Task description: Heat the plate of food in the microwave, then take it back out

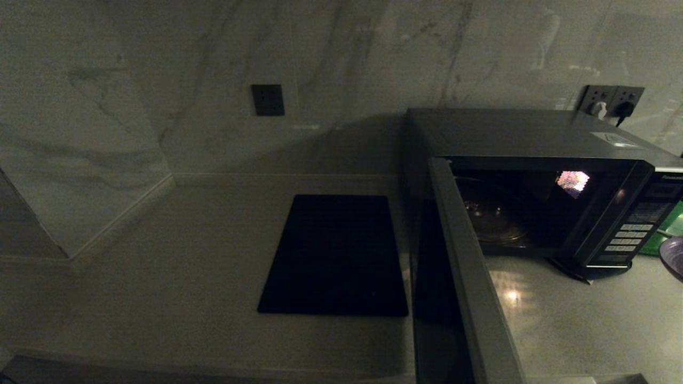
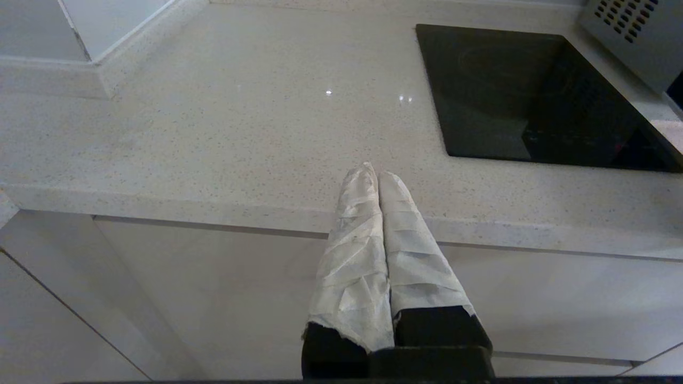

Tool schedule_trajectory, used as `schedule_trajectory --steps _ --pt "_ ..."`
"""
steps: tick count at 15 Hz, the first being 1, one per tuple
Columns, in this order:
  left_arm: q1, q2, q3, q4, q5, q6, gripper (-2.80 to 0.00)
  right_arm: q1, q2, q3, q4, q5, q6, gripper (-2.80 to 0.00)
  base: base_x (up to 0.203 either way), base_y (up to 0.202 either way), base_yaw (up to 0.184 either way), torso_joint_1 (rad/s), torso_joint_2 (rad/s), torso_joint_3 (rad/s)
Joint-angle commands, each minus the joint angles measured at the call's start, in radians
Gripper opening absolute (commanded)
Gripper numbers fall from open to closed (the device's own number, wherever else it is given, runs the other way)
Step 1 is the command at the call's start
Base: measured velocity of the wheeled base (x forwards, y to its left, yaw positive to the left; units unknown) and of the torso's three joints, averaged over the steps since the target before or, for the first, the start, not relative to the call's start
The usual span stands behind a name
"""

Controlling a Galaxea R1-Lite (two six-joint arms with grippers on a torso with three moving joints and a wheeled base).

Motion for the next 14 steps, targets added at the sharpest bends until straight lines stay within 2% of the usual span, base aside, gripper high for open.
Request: schedule_trajectory --steps 1,6,10,14 --pt "0.0 0.0 0.0 0.0 0.0 -0.001 -2.8 -0.071 0.103 -0.007 -0.058 0.016 -0.026 -2.8 0.0 0.0 0.0 0.0 0.0 0.0" --pt "0.0 0.0 0.0 0.0 0.0 -0.001 -2.8 -0.128 0.24 -0.078 -0.093 0.088 -0.067 -2.8 0.0 0.0 0.0 0.0 0.0 0.0" --pt "0.0 0.001 0.0 0.0 0.0 -0.001 -2.8 -0.152 0.338 -0.089 -0.166 0.118 -0.071 -2.8 0.0 0.0 0.0 0.0 0.0 0.0" --pt "0.0 0.0 0.0 0.0 0.0 -0.001 -2.8 -0.208 0.452 -0.113 -0.172 0.175 -0.112 -2.8 0.0 0.0 0.0 0.0 0.0 0.0"
